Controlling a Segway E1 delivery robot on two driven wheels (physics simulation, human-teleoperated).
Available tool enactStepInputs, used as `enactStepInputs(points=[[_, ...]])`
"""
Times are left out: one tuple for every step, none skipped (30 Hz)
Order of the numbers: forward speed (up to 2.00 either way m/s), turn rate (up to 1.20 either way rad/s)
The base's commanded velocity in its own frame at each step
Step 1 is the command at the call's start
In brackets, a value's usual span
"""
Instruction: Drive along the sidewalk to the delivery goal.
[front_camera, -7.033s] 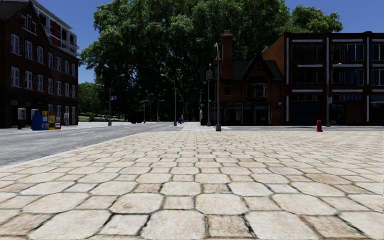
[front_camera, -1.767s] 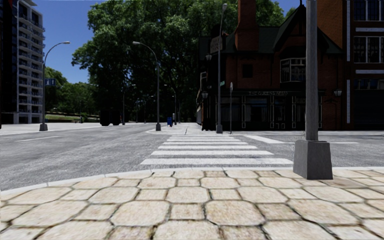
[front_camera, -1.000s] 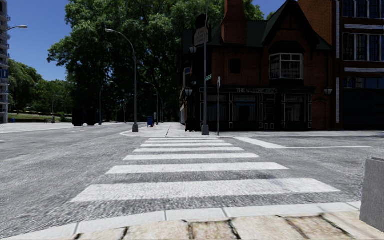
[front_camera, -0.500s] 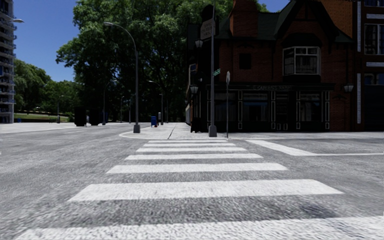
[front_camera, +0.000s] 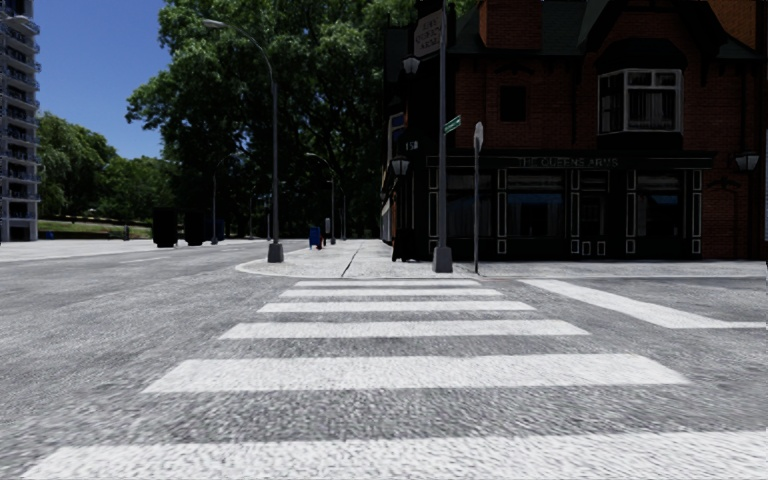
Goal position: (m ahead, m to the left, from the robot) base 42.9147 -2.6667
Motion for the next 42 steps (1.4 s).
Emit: enactStepInputs(points=[[2.00, 0.00], [2.00, 0.00], [2.00, 0.00], [2.00, 0.00], [2.00, 0.00], [2.00, 0.00], [2.00, 0.00], [2.00, 0.00], [2.00, 0.00], [2.00, 0.00], [2.00, 0.00], [2.00, 0.00], [2.00, 0.00], [2.00, 0.00], [2.00, 0.00], [2.00, 0.00], [2.00, 0.00], [2.00, 0.00], [2.00, 0.00], [2.00, 0.00], [2.00, 0.00], [2.00, 0.00], [2.00, 0.00], [2.00, 0.00], [2.00, 0.06], [2.00, 0.06], [2.00, 0.16], [2.00, 0.20], [2.00, 0.21], [2.00, 0.21], [2.00, 0.22], [2.00, 0.22], [2.00, 0.18], [2.00, 0.18], [2.00, 0.11], [2.00, 0.04], [2.00, 0.04], [2.00, 0.00], [2.00, 0.00], [2.00, 0.00], [2.00, 0.00], [2.00, 0.00]])
